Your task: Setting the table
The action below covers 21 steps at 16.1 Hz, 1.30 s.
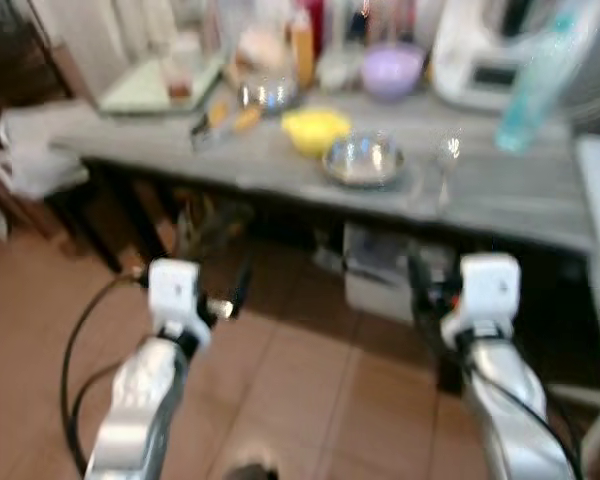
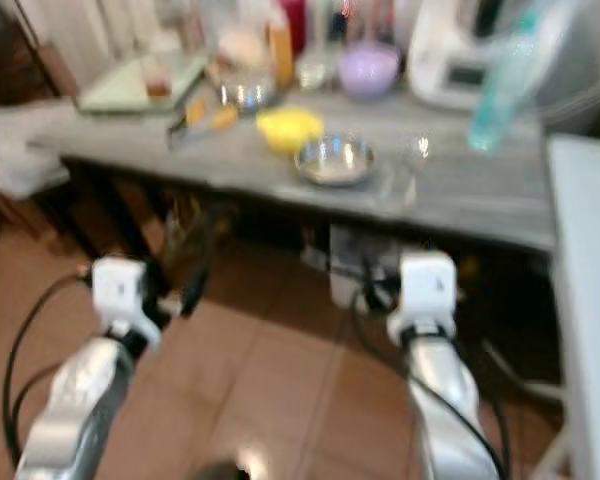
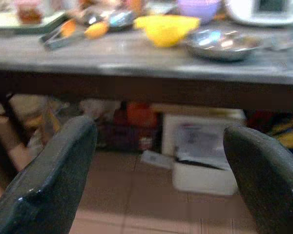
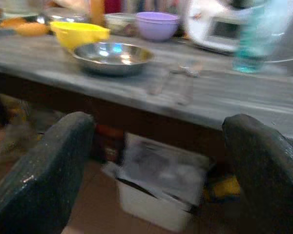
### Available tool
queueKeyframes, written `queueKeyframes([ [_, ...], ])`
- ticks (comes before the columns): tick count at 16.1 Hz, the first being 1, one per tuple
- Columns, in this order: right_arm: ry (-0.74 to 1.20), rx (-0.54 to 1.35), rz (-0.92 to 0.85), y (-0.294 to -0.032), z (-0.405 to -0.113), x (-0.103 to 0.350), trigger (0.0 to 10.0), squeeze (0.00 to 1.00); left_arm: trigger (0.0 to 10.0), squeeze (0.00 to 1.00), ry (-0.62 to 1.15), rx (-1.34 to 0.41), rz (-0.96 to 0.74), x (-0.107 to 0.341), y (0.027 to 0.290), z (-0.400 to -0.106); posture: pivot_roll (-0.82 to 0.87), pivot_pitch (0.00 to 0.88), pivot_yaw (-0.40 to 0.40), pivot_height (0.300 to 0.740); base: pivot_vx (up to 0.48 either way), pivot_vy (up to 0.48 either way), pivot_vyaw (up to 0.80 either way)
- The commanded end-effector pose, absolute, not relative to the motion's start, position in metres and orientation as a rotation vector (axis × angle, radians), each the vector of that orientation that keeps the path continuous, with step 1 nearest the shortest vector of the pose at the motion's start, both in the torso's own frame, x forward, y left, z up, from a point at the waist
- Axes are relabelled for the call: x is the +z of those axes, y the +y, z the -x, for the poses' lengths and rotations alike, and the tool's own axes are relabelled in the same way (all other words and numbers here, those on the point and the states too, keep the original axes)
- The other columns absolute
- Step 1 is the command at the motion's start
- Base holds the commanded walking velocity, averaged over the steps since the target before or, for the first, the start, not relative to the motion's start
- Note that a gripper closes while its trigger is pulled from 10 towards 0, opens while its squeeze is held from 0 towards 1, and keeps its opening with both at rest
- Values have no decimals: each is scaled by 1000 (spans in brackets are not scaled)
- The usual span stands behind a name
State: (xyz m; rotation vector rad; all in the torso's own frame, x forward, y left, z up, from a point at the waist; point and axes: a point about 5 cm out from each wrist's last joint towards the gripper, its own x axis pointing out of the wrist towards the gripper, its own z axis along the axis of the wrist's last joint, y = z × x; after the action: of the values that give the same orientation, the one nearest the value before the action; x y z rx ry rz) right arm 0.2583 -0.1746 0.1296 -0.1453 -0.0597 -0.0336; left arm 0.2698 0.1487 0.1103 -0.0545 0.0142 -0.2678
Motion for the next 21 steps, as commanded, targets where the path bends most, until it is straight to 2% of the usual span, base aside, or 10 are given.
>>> queueKeyframes([
  [1, -94, -59, 145, -176, -257, 135, 10000, 0, 10000, 0, 1, -274, 28, 114, 151, -272, -51, 81, 52, 740, -401, 0, 0],
  [3, -88, -116, 188, -184, -249, 129, 10000, 0, 10000, 0, 14, -294, 9, 106, 151, -267, -56, 81, 57, 740, -195, 0, 0],
  [8, -79, -104, 199, -181, -243, 124, 10000, 0, 10000, 0, 44, -290, 10, 93, 154, -260, -61, 86, 64, 740, 0, 0, 0],
  [16, -84, -95, 203, -179, -250, 125, 10000, 0, 10000, 0, 39, -336, 30, 90, 151, -258, -53, 94, 60, 740, 0, 0, 0],
  [21, -79, -89, 204, -178, -250, 124, 10000, 0, 10000, 0, 41, -360, 46, 90, 149, -258, -57, 99, 70, 740, 0, -295, -486],
])
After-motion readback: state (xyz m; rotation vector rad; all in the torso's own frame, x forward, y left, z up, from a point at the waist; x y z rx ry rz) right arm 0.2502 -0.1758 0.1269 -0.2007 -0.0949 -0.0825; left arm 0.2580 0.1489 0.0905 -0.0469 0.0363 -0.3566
